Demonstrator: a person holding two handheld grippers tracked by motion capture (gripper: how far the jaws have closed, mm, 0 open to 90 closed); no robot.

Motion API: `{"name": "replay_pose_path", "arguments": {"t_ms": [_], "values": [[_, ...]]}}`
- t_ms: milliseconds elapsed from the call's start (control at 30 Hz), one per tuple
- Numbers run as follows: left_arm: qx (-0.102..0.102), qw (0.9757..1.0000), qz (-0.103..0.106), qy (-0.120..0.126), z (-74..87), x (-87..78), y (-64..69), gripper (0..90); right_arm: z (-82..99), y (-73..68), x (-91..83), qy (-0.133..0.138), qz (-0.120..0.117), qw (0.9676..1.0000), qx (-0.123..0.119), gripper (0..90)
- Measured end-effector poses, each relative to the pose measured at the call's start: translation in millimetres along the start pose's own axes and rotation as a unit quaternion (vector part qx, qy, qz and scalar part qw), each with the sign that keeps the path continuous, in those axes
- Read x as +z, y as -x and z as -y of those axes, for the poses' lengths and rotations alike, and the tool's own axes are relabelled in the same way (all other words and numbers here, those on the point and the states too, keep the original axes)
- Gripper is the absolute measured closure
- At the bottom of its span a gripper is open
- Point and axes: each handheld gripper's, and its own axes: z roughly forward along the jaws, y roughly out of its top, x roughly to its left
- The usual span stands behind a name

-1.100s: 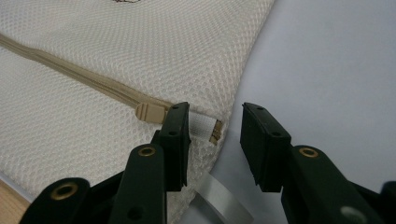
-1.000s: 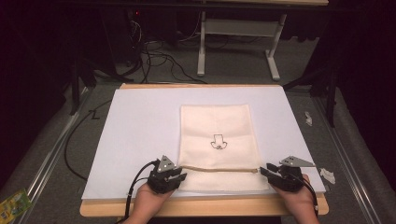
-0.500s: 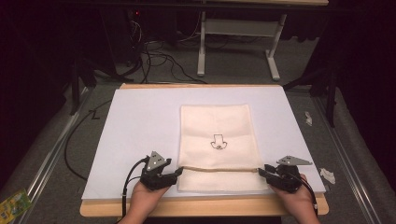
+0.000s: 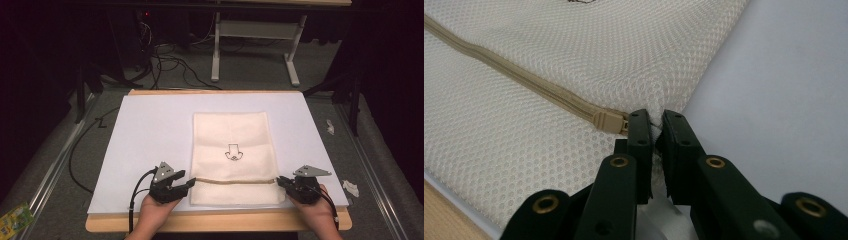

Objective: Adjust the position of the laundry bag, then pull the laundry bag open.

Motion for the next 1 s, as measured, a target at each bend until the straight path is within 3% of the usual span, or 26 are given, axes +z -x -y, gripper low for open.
{"name": "replay_pose_path", "arguments": {"t_ms": [67, 167, 233, 267, 367, 500, 633, 733, 767, 867, 1000], "values": [[-0.004, 1.0, -0.002, -0.003, -5.1, 3.0, 1.4, 46.5, 0.1, 0.5, 0.6, 0.003, -0.001, 1.0, 0.0, 84.7], [0.005, 1.0, -0.001, -0.005, -12.8, 5.9, 7.8, 46.4, 0.5, 0.4, 0.6, 0.004, -0.001, 1.0, -0.001, 84.5], [0.027, 0.9996, 0.002, -0.001, -24.0, 12.9, 20.2, 46.4, -0.7, 0.1, -0.7, 0.009, 0.002, 1.0, -0.001, 84.4], [0.018, 0.9997, 0.014, 0.0, -27.6, 18.1, 22.9, 46.4, -1.2, 0.4, -0.5, 0.012, 0.002, 0.9999, -0.003, 84.4], [0.022, 0.9997, 0.013, 0.001, -33.2, 29.8, 27.7, 46.5, -1.7, -0.9, 0.9, 0.012, 0.005, 0.9999, 0.012, 84.5], [0.014, 0.9997, 0.022, 0.002, -36.0, 41.6, 31.5, 46.5, -1.6, -1.0, 1.9, 0.013, 0.005, 0.9998, 0.013, 84.5], [0.028, 0.9992, 0.027, -0.007, -38.3, 55.3, 43.8, 47.5, -2.7, -1.7, 0.9, 0.018, 0.007, 0.9998, 0.003, 84.5], [0.029, 0.9984, 0.048, -0.012, -41.8, 67.1, 59.0, 48.6, -4.2, -1.3, -1.5, 0.029, 0.003, 0.9996, 0.002, 84.5], [0.026, 0.9974, 0.066, -0.013, -45.6, 74.5, 68.6, 50.1, -4.2, -1.2, -2.9, 0.033, 0.002, 0.9994, 0.005, 84.4], [0.027, 0.9962, 0.081, -0.016, -50.1, 83.0, 78.5, 52.3, -4.1, -0.8, -3.3, 0.036, -0.003, 0.9993, 0.002, 84.4], [0.036, 0.9929, 0.111, -0.026, -55.7, 101.9, 99.3, 57.0, -5.8, -0.1, -3.9, 0.04, -0.006, 0.9992, -0.004, 84.6]]}}
